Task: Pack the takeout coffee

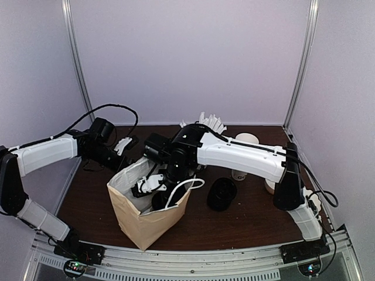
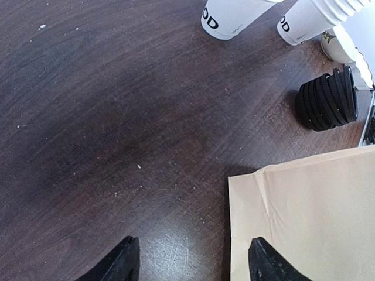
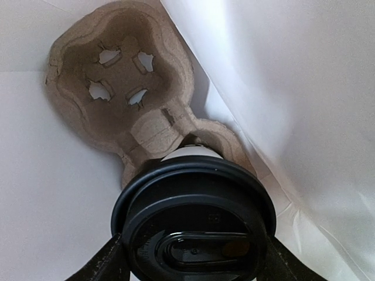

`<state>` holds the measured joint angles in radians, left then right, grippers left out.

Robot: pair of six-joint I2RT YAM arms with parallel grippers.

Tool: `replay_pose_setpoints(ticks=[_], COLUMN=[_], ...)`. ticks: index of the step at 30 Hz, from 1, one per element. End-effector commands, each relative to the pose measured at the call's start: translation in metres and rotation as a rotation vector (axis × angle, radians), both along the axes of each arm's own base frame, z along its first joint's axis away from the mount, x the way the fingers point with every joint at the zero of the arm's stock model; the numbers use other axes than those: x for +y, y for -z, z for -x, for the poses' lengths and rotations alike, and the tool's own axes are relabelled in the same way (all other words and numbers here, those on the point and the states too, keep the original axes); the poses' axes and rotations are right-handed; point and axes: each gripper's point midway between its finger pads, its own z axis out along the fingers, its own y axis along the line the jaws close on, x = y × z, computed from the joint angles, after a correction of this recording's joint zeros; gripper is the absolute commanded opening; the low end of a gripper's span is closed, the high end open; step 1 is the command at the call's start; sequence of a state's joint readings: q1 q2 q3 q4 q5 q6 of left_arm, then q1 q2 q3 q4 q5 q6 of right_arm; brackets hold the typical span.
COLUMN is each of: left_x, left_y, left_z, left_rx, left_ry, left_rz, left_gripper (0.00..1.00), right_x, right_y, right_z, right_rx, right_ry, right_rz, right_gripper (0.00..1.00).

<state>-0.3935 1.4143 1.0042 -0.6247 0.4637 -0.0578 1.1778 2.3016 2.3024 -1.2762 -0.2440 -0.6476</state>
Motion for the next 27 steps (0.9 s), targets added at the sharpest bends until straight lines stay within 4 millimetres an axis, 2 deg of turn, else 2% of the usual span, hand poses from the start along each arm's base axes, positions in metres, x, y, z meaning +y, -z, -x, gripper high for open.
replay_pose_setpoints(ticks=[1, 3, 9, 13, 16, 20, 23, 27], left_x=[0.002, 0.003, 0.008, 0.013, 0.013, 0.013, 0.010, -0.002], left_y=[-0.017, -0.034, -0.105, -0.130, -0.145, -0.173, -0.197, -0.197], left_z=[-0.011, -0.014, -0.011, -0.006, -0.001, 0.017, 0.044, 0.082], left_rx=[-0.065, -0.085, -0.211, -0.268, -0.281, -0.275, -0.243, -0.213], left_ry=[-0.030, -0.046, -0.059, -0.053, -0.037, -0.012, 0.040, 0.100], left_rz=[0.027, 0.040, 0.067, 0.057, 0.071, 0.103, 0.144, 0.120], left_gripper=[0.67, 0.66, 0.68, 0.68, 0.68, 0.69, 0.70, 0.71], right_x=[-0.005, -0.009, -0.014, -0.020, -0.025, -0.028, -0.024, -0.019], right_y=[0.039, 0.045, 0.061, 0.082, 0.089, 0.077, 0.057, 0.034], right_z=[0.002, 0.000, 0.000, 0.003, 0.004, -0.001, -0.003, -0.002], right_rx=[0.044, 0.032, 0.020, 0.014, 0.014, -0.031, -0.053, -0.060], right_ry=[0.027, 0.033, 0.044, 0.032, 0.021, 0.017, 0.023, 0.035], right_rz=[0.053, 0.076, 0.112, 0.171, 0.204, 0.196, 0.152, 0.110], right_gripper=[0.39, 0.39, 0.39, 0.37, 0.38, 0.39, 0.42, 0.55])
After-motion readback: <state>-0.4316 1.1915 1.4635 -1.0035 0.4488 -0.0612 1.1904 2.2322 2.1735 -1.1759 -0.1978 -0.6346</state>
